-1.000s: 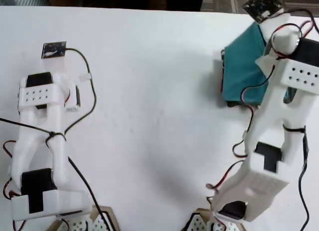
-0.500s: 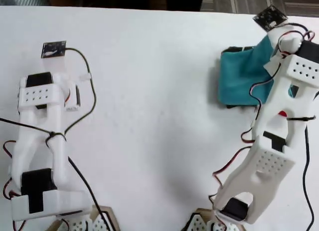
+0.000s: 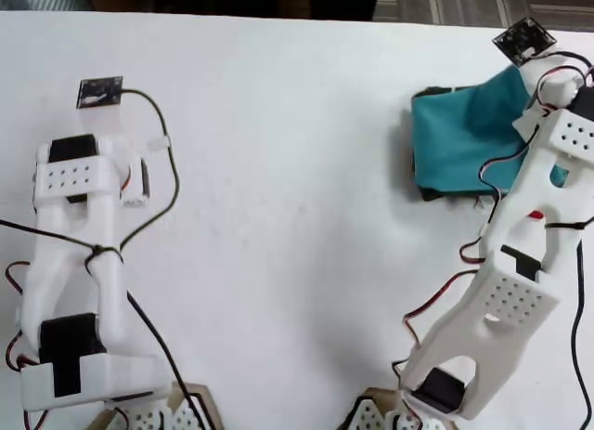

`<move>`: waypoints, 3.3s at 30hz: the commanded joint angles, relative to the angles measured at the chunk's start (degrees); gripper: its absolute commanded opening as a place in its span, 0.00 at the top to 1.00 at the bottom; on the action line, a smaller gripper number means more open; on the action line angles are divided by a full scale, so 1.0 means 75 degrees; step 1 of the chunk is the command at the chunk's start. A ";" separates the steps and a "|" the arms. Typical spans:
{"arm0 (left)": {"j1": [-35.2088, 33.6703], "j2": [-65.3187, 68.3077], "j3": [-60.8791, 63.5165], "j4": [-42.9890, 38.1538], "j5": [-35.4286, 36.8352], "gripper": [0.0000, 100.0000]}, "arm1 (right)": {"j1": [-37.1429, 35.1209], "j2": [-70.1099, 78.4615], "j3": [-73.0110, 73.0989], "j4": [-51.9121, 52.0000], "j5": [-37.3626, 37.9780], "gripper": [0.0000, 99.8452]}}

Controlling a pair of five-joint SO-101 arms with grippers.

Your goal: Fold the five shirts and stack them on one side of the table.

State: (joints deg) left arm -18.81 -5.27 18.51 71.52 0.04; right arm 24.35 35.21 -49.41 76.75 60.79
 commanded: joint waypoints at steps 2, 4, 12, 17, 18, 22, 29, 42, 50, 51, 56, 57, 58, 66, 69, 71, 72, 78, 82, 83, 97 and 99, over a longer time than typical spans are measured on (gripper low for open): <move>-0.0070 -0.0399 -0.0018 -0.0070 -0.0035 0.97 | 0.0100 0.0193 -0.0281 -0.0428 0.0047 0.98; -0.0070 -0.0399 -0.0018 -0.0070 -0.0035 0.97 | 0.0170 0.0381 -0.0305 -0.0440 0.0023 0.97; -0.0070 -0.0399 -0.0018 -0.0082 -0.0035 0.97 | 0.0369 0.0533 -0.0387 -0.0440 -0.0281 0.86; -0.0070 -0.0399 -0.0029 -0.0105 -0.0035 0.97 | 0.0475 0.0533 -0.1524 -0.0369 -0.1477 0.72; -0.0070 -0.0399 -0.0041 -0.0105 -0.0035 0.97 | 0.0451 0.0533 -0.1805 -0.0334 -0.1676 0.72; -0.0070 -0.0399 -0.0076 -0.0105 -0.0035 0.97 | 0.0334 0.0545 -0.2766 -0.0252 -0.2743 0.77; -0.0410 -0.0445 -0.0100 -0.0070 -0.0035 0.97 | -0.0252 0.0533 -0.3259 0.1799 -0.3188 0.96; -0.4642 -0.0352 -0.1248 -0.0821 -0.2391 0.87 | -0.1084 -0.0885 -0.3329 0.3311 -0.3411 0.86; -0.6435 0.2309 -0.3311 -0.1407 -0.3540 0.73 | -0.1694 -0.4413 0.1629 0.3300 -0.3352 0.85; -0.6576 0.2860 -0.3768 -0.1325 -0.3540 0.73 | -0.1823 -0.4894 0.2379 0.3288 -0.3352 0.85; -0.7010 0.5251 -0.6781 -0.0105 -0.3563 0.73 | -0.2667 -0.7121 0.5755 0.3206 -0.3352 0.85; -0.7056 0.5626 -0.7437 0.0129 -0.3563 0.73 | -0.2831 -0.7531 0.6353 0.3124 -0.3352 0.85; -0.7103 0.6001 -0.8117 0.0316 -0.3563 0.73 | -0.2983 -0.7941 0.6904 0.2995 -0.3352 0.85; -0.7174 0.8545 -1.1962 0.1606 -0.4173 0.73 | -0.3276 -1.0661 1.0643 0.1577 -0.3376 0.85; -0.7080 0.9201 -1.2853 0.2333 -0.4536 0.78 | -0.3276 -1.1399 1.1511 0.1436 -0.3364 0.85; -0.7010 0.9495 -1.3474 0.2872 -0.4571 0.91 | -0.3276 -1.1798 1.1897 0.1436 -0.3352 0.85; -0.6927 0.9612 -1.3802 0.3118 -0.4536 0.99 | -0.3288 -1.1974 1.2062 0.1412 -0.3352 0.85; -0.6154 0.9635 -1.5127 0.4138 -0.3868 0.98 | -0.3288 -1.2571 1.2917 0.1272 -0.3411 0.85; -0.5380 0.8979 -1.4740 0.4149 -0.3434 0.98 | -0.3264 -1.2653 1.3574 0.0744 -0.3411 0.85; -0.5158 0.8744 -1.4517 0.4149 -0.3282 0.98 | -0.3264 -1.2630 1.3714 0.0557 -0.3411 0.85; -0.0047 0.3059 -0.7754 0.4091 -0.1524 0.98 | -0.3264 -1.2607 1.5097 -0.1412 -0.3493 0.85; 0.0926 0.2473 -0.7613 0.4079 -0.1489 0.98 | -0.3264 -1.2607 1.5097 -0.1412 -0.3868 0.85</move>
State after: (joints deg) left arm -22.59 24.00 -40.84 101.41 -12.00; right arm 0.18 -58.33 63.91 67.16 34.59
